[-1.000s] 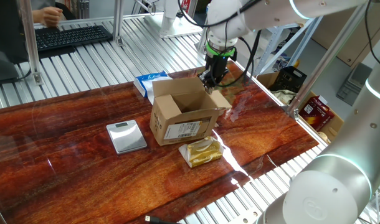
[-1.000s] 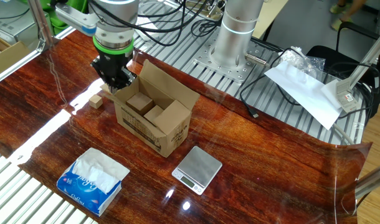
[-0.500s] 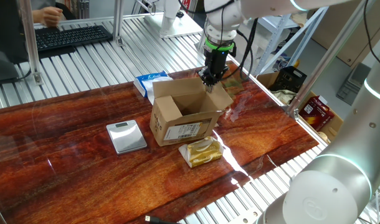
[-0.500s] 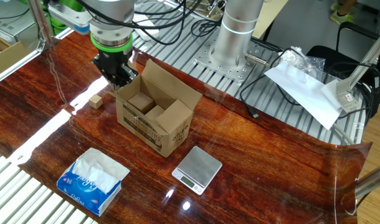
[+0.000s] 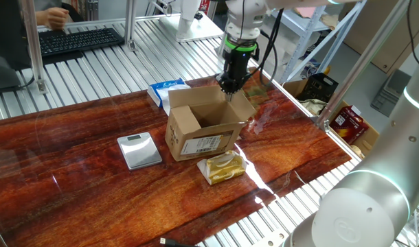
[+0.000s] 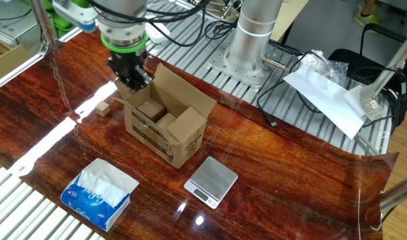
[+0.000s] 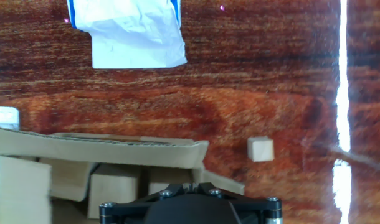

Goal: Open a box

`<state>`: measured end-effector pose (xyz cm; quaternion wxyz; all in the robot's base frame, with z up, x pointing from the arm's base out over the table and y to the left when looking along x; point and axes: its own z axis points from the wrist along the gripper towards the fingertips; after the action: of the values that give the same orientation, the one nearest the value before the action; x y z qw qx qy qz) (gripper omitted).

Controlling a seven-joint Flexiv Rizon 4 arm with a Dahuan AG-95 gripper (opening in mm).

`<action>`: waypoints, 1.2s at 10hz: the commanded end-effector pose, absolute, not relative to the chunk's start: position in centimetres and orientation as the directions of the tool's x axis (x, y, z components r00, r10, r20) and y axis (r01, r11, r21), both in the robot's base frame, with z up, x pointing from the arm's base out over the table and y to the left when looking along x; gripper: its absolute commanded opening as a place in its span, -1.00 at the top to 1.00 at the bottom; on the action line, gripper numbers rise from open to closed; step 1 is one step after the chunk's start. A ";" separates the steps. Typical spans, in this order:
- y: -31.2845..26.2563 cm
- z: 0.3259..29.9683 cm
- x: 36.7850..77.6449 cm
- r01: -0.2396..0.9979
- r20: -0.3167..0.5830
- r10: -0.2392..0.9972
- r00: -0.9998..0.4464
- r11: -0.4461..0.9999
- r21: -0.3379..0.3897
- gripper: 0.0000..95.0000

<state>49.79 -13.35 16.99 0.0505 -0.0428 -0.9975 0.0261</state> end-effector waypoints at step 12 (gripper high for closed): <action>-7.0 14.7 47.4 0.183 0.066 0.186 -0.980 0.982 -0.042 1.00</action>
<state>47.33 -6.91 14.66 0.0348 -0.0930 -0.9949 0.0178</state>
